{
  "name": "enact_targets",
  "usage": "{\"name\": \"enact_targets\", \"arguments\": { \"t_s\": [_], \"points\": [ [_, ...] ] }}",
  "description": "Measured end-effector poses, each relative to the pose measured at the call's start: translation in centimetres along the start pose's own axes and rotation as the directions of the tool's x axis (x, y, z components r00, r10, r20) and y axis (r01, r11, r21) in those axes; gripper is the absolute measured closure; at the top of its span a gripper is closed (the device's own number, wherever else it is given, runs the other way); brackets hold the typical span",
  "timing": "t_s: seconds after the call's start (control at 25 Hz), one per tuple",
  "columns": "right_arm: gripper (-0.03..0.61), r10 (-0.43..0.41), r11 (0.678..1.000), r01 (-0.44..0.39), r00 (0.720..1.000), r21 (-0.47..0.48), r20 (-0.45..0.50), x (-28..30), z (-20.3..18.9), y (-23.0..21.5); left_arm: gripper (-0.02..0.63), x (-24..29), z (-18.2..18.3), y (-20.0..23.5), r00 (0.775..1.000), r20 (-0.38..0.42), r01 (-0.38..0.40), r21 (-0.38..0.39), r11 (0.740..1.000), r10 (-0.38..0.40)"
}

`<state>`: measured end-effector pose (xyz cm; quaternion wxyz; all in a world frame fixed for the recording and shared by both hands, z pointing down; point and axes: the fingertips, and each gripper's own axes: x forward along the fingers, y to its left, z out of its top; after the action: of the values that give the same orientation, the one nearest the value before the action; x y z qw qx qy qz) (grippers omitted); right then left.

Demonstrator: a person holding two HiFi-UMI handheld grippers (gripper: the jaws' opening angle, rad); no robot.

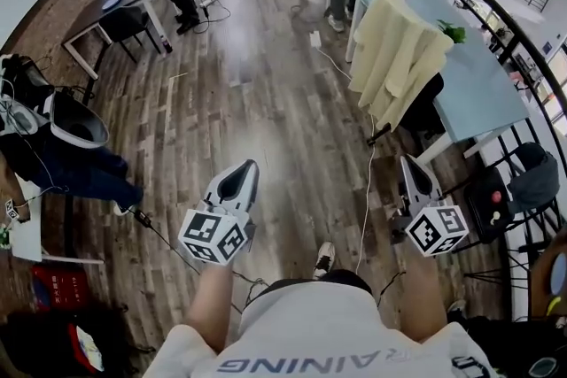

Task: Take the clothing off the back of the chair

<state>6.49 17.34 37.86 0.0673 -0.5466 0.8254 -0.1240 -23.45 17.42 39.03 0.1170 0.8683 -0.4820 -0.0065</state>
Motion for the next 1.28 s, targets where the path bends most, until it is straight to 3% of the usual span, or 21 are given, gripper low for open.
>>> {"name": "enact_targets", "arguments": {
  "t_s": [0.52,0.76,0.92,1.28],
  "points": [
    [0.555,-0.017,0.999,0.018,1.0,0.037,-0.015,8.1,1.3,-14.0,0.572,15.8,-0.8,-1.2,0.999,-0.034,0.002,0.005,1.0,-0.002],
    [0.557,-0.023,0.999,0.024,1.0,0.042,-0.019,12.0,1.3,-17.0,0.572,20.7,-0.3,0.8,0.999,-0.034,0.003,0.002,1.0,-0.002],
    [0.555,-0.073,0.997,0.073,0.997,-0.015,-0.025,14.9,1.9,-18.6,0.572,24.6,0.3,2.9,0.999,-0.035,0.034,-0.008,0.999,-0.034],
    [0.555,-0.117,0.991,0.116,0.993,-0.069,-0.014,26.3,3.6,-17.8,0.572,33.1,3.7,12.0,0.994,-0.032,0.108,-0.008,0.994,-0.108]
  ]
}}
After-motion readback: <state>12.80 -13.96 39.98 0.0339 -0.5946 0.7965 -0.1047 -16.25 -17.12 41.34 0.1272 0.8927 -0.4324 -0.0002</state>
